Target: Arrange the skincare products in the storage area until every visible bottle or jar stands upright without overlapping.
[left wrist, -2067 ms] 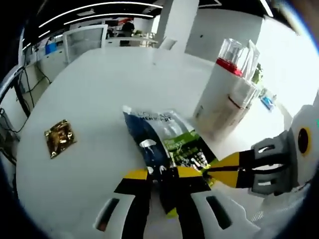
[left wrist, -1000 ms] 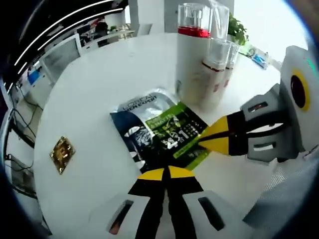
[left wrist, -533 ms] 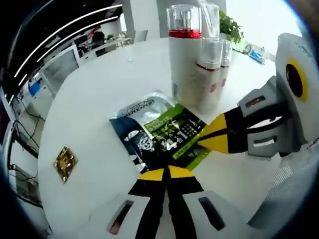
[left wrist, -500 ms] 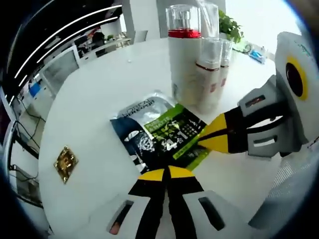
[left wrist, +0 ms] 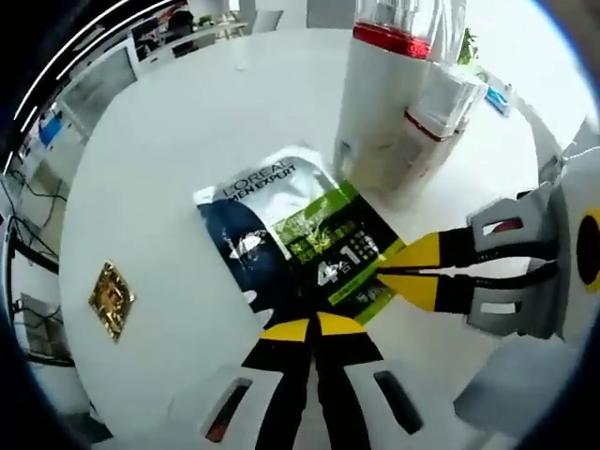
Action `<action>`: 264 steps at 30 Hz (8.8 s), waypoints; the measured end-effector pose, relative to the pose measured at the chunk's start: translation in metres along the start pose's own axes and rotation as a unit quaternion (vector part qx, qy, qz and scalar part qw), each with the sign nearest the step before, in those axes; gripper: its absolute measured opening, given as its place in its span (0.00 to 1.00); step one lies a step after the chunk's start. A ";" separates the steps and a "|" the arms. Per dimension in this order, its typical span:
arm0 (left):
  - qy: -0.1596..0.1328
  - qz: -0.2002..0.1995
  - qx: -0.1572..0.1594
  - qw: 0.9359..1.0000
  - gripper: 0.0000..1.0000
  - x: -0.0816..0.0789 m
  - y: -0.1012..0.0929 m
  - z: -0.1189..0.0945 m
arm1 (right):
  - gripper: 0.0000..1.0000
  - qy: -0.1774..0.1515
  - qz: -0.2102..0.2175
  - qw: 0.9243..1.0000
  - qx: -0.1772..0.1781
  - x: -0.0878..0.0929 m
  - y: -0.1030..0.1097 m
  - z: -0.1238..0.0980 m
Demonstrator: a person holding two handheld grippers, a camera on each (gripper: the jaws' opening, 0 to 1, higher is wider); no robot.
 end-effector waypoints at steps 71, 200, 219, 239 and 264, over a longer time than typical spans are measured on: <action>-0.176 -0.019 -0.097 0.979 0.46 0.020 0.142 -0.072 | 0.00 -0.016 -0.009 1.000 -0.015 0.002 -0.002 0.001; -0.356 -0.143 0.217 0.898 0.00 0.052 0.000 -0.114 | 0.00 -0.223 0.426 0.811 -0.333 -0.052 -0.011 -0.087; -0.371 -0.173 0.197 0.891 0.00 0.055 0.005 -0.123 | 0.00 -0.221 0.430 0.819 -0.309 -0.050 -0.010 -0.082; -0.348 -0.364 0.118 0.856 0.00 0.048 0.059 -0.102 | 0.00 -0.202 0.457 0.821 -0.275 -0.041 -0.017 -0.073; -0.178 -0.359 -0.042 0.915 0.00 0.078 0.063 -0.034 | 0.00 -0.177 0.475 0.819 -0.268 -0.035 -0.022 -0.069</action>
Point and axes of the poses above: the point that each gripper's makers call its tool centre point, and the gripper's own axes: z roughly forward along the fingers, y roughly to its left, x roughly out of its underside, the point moved 8 cm from there along -z, roughly backward along the fingers, and after that the axes turned 3 degrees about y, right-handed, at the moved point
